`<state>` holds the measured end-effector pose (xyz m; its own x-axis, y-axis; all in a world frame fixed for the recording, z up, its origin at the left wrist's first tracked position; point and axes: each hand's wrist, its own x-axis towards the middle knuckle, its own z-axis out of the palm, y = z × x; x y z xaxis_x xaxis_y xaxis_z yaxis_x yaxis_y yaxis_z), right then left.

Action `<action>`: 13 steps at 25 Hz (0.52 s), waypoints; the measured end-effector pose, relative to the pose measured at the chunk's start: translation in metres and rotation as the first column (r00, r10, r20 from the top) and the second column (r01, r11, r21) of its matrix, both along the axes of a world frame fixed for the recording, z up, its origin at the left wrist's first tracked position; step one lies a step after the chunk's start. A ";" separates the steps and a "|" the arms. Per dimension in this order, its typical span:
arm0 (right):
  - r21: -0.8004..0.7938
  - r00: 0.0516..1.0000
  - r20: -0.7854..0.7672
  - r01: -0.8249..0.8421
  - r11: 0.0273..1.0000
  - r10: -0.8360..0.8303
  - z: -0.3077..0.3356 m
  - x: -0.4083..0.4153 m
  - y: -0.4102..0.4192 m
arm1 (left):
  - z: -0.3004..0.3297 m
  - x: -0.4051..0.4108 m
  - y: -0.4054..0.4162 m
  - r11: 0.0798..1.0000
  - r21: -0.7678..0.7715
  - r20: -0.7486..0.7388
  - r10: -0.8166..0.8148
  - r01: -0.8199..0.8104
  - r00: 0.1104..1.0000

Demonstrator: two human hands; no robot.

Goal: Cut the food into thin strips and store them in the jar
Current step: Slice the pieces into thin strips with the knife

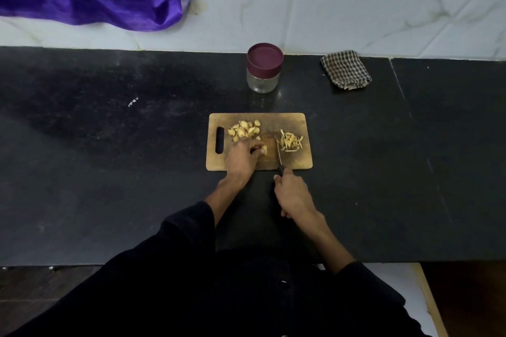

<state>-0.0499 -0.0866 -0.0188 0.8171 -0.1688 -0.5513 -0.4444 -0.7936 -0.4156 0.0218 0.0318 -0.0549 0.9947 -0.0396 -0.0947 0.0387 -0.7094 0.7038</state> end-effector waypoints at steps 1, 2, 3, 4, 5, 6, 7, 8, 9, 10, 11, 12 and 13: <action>0.009 1.000 0.002 -0.016 1.000 0.016 0.000 0.000 0.003 | 0.000 0.000 0.000 1.000 -0.001 0.002 0.008 -0.008 1.000; 0.014 0.999 0.000 -0.032 0.999 0.032 0.000 -0.001 0.006 | -0.001 0.000 -0.001 1.000 -0.003 0.004 0.018 -0.018 1.000; 0.014 0.999 -0.003 -0.045 0.999 0.045 0.000 -0.001 0.008 | -0.001 0.000 -0.002 1.000 -0.002 0.004 0.027 -0.027 1.000; 0.010 0.998 -0.004 -0.055 0.998 0.055 -0.001 -0.001 0.010 | -0.001 -0.001 -0.003 0.999 0.003 0.002 0.033 -0.033 0.999; 0.007 0.998 -0.002 -0.062 0.998 0.062 -0.002 -0.001 0.012 | -0.001 -0.001 -0.003 0.999 0.007 0.003 0.036 -0.036 0.999; 0.006 0.998 -0.001 -0.064 0.998 0.064 -0.003 -0.001 0.012 | -0.001 -0.001 -0.003 0.999 0.007 0.004 0.039 -0.039 0.999; 0.008 0.998 -0.002 -0.065 0.998 0.065 -0.004 -0.001 0.012 | -0.001 -0.001 -0.003 0.999 0.006 0.007 0.040 -0.040 0.999; 0.013 0.998 -0.007 -0.063 0.998 0.063 -0.005 -0.001 0.012 | -0.001 -0.001 -0.004 0.999 0.006 0.009 0.041 -0.041 0.999; 0.020 0.998 -0.012 -0.061 0.998 0.061 -0.006 0.000 0.012 | -0.001 -0.001 -0.003 0.999 0.006 0.010 0.040 -0.040 0.999; 0.022 0.998 -0.019 -0.054 0.998 0.055 -0.007 0.000 0.012 | 0.000 -0.001 -0.003 0.999 0.006 0.013 0.040 -0.040 0.999; 0.021 0.999 -0.024 -0.047 0.999 0.048 -0.008 0.000 0.013 | -0.001 -0.001 -0.003 0.999 0.006 0.016 0.039 -0.039 0.999; 0.019 0.999 -0.030 -0.038 0.999 0.039 -0.009 0.001 0.014 | -0.001 -0.001 -0.003 0.999 0.003 0.016 0.040 -0.040 0.999; 0.015 0.999 -0.034 -0.030 0.999 0.031 -0.010 0.001 0.017 | 0.000 -0.001 -0.003 0.999 -0.001 0.015 0.040 -0.040 0.999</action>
<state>-0.0487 -0.0700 -0.0289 0.8024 -0.1362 -0.5811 -0.4342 -0.8012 -0.4117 0.0204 0.0285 -0.0554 0.9968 0.0005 -0.0802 0.0571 -0.7068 0.7051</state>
